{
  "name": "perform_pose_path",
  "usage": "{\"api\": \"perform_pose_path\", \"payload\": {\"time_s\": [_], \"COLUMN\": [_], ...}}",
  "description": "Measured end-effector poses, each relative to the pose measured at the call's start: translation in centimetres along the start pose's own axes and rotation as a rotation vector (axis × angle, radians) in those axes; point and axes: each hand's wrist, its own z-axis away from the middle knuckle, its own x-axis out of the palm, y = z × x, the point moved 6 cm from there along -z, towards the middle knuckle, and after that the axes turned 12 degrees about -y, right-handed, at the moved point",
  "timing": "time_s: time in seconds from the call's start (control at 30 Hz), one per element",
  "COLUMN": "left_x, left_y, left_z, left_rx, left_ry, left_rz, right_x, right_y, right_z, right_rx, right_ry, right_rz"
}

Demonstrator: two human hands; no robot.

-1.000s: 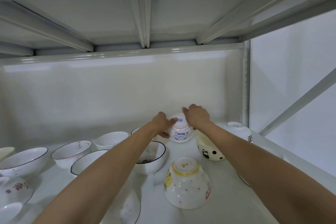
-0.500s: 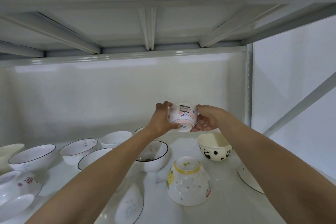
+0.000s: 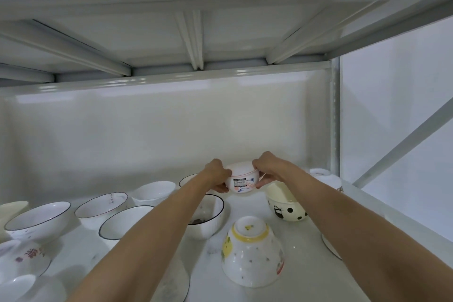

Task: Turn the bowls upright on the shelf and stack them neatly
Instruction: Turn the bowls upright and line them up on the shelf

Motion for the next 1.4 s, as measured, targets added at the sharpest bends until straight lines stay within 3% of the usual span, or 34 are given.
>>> {"api": "perform_pose_path", "payload": {"time_s": [0.43,0.67,0.8,0.87,1.13,1.4], "left_x": [1.7,1.7,1.0,1.0,5.0,11.6], "left_y": [-0.5,0.3,2.2,3.3,7.9,11.1], "left_z": [-1.3,-1.1,-0.6,-0.5,-1.0,-1.5], "left_rx": [-0.046,-0.023,0.068,0.132,0.422,0.387], "left_ry": [-0.011,-0.042,0.083,0.150,0.030,-0.174], "left_rz": [-0.183,-0.312,-0.699,-0.758,-0.448,-0.505], "right_x": [0.0,-0.1,-0.8,-1.6,-6.1,-13.4], "right_y": [0.6,0.9,0.5,0.2,1.6,7.5], "right_z": [-1.3,-1.6,-1.1,-0.4,2.9,7.5], "right_rx": [-0.047,-0.009,-0.045,-0.072,-0.057,0.107], "right_ry": [0.169,0.157,0.228,0.299,0.465,0.550], "right_rz": [0.483,0.610,0.583,0.558,0.502,0.447]}}
